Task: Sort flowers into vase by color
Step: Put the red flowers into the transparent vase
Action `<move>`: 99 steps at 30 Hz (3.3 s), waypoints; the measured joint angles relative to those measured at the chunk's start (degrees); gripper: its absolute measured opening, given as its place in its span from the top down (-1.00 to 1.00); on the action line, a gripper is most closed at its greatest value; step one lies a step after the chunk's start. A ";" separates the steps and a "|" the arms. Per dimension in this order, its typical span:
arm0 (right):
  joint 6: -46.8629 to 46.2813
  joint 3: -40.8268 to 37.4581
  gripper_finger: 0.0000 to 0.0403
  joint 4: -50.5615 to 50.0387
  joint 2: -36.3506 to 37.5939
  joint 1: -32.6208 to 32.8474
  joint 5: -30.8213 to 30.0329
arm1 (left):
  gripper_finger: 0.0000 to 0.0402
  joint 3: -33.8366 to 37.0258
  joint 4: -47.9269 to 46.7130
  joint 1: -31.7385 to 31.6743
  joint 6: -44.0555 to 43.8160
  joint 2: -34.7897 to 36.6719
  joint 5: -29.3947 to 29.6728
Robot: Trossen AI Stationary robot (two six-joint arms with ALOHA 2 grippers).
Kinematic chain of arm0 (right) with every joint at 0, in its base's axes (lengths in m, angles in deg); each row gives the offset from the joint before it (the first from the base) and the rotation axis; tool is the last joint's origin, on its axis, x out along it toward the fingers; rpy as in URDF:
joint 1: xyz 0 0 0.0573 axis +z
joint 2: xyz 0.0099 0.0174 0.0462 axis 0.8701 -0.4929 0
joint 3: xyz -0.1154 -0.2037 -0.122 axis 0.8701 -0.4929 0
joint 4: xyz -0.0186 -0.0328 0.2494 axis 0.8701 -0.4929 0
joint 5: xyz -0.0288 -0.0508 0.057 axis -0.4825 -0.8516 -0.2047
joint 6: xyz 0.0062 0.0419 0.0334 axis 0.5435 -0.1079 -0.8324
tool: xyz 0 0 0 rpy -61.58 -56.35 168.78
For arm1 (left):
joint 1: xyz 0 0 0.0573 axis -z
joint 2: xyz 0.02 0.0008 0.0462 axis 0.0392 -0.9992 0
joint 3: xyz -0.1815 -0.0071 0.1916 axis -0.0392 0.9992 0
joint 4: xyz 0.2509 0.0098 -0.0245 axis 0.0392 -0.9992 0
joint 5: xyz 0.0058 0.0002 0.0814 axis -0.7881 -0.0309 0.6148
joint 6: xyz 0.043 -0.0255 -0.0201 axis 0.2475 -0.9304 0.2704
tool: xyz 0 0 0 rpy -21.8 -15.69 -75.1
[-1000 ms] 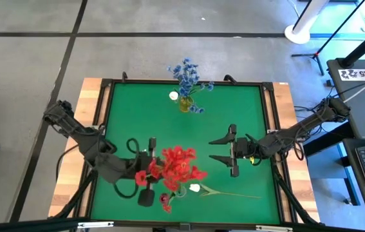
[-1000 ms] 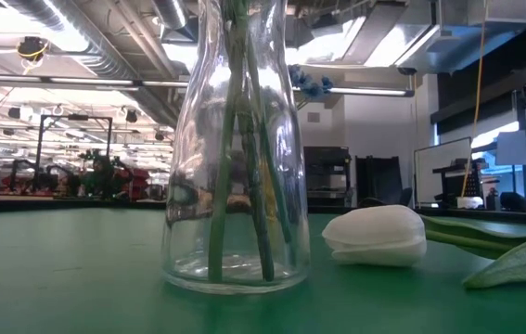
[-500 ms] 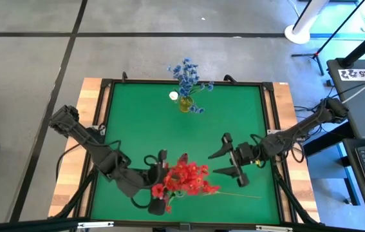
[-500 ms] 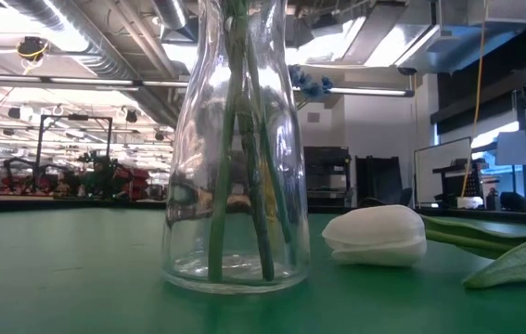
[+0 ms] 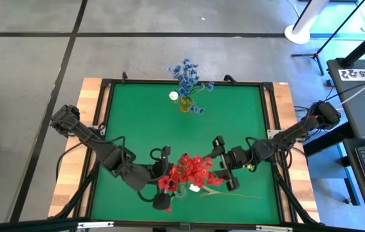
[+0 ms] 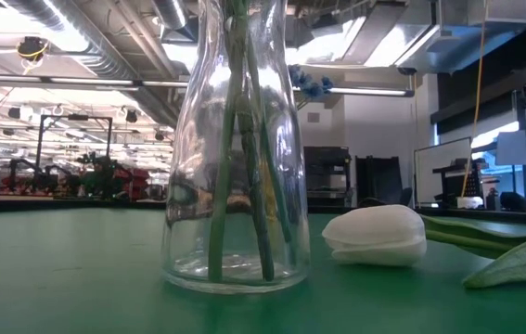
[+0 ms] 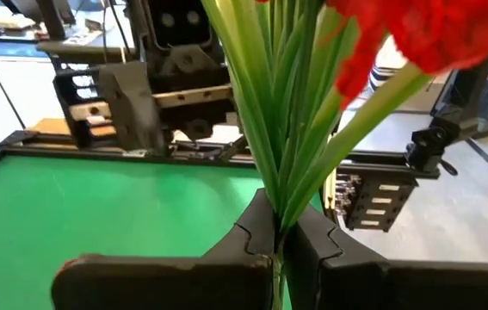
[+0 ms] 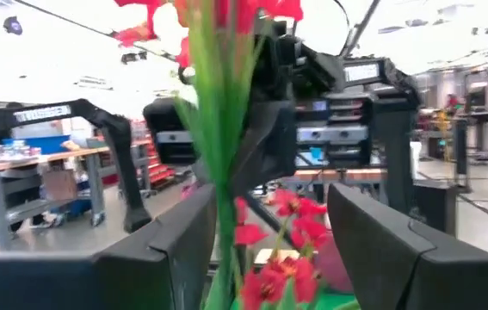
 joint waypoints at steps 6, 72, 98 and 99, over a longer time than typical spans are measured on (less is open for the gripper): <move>0.08 5.99 -0.09 -5.63 -1.33 -0.21 0.11 | 1.00 0.00 -0.69 0.07 -1.46 0.00 0.01; 5.80 18.42 0.98 -23.36 -1.60 -1.92 11.14 | 0.16 -16.53 -11.05 21.10 14.42 0.18 43.07; 5.25 10.20 0.98 -26.32 5.70 4.88 5.57 | 0.19 1.65 -74.73 19.33 -73.19 4.74 43.91; 4.77 8.89 0.98 -24.50 5.36 4.86 5.99 | 0.19 3.77 -73.65 19.35 -74.95 5.65 43.89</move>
